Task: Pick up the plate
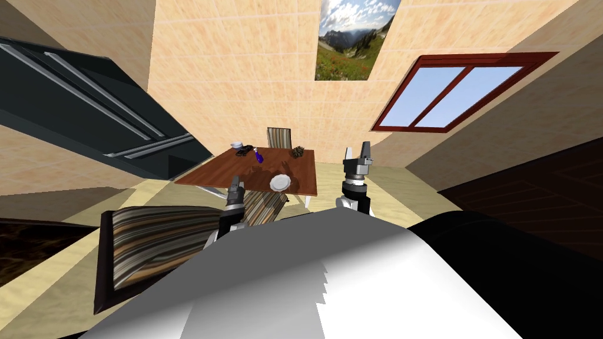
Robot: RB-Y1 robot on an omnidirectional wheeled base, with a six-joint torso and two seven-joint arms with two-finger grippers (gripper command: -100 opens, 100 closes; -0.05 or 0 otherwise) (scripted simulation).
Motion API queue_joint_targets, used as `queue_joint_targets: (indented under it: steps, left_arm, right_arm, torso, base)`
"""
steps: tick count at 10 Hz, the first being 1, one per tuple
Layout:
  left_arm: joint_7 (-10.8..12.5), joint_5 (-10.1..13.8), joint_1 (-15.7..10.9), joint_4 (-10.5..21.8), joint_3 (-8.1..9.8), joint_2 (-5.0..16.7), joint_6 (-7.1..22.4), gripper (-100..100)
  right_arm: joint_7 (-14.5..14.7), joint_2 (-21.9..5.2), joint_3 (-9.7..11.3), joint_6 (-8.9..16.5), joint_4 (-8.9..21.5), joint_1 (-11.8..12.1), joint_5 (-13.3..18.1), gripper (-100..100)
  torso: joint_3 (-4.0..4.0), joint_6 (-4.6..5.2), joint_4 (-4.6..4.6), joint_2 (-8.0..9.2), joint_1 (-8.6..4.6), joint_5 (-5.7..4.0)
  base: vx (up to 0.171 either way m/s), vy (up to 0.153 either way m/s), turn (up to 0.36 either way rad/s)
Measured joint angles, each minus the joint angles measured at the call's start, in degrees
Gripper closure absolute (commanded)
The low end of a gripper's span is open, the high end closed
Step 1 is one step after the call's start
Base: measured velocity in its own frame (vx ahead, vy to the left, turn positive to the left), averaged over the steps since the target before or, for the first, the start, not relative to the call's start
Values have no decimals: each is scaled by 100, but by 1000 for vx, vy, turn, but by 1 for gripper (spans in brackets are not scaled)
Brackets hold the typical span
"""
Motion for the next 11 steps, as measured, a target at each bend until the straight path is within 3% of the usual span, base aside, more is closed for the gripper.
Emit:
queue_joint_targets:
  steps: [11]
  left_arm:
    - [127, 96, -451, 1674, 122, 44, 137, -100]
  right_arm:
    - [0, 0, 0, 0, 0, 0, 0, 0]
  torso:
    - [-1, 0, 0, -2, 4, 0]
  base:
    - [17, -8, -43]
